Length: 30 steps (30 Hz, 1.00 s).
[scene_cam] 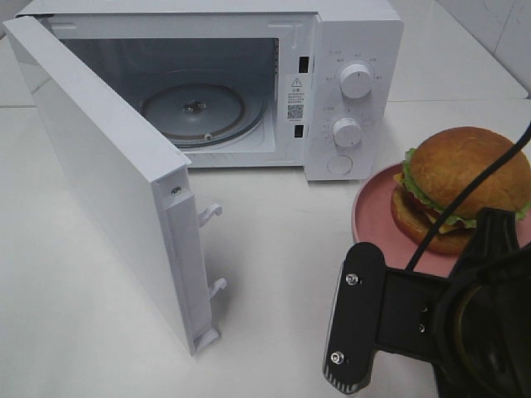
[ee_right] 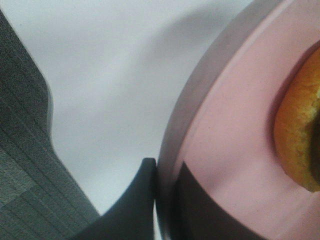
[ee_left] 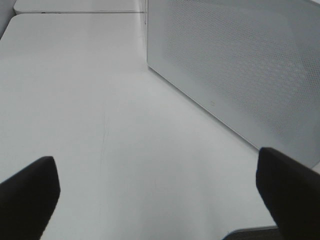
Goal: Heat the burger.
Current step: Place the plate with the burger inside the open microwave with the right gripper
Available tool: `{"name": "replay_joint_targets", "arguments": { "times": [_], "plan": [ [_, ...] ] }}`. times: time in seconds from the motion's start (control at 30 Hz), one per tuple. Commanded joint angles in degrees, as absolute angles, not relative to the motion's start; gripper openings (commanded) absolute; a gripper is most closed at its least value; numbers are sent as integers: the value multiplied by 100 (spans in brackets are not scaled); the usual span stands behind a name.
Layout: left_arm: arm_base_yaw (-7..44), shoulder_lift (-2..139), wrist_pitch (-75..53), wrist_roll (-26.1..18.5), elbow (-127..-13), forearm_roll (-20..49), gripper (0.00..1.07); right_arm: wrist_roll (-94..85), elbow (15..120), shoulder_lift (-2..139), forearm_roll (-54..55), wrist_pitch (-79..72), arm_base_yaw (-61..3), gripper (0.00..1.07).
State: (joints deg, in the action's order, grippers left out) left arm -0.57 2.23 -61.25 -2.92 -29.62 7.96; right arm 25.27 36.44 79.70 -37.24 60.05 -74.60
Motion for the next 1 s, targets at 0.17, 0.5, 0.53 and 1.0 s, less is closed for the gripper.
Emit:
{"name": "replay_joint_targets", "arguments": {
  "times": [0.17,0.5,0.53,1.0],
  "plan": [
    [-80,229,-6108,-286,-2956,819,101,1971,3633,7930,-4211,5787,-7489,1],
    [-80,229,-6108,-286,-2956,819,101,1845,3633,7930,-4813,5500,-7489,1],
    [-80,229,-6108,-286,-2956,819,101,1845,3633,7930,-4813,5500,-7489,1],
    [-80,229,-6108,-286,-2956,819,101,670,3627,7930,-4950,4326,-6904,1]
  ]
}}
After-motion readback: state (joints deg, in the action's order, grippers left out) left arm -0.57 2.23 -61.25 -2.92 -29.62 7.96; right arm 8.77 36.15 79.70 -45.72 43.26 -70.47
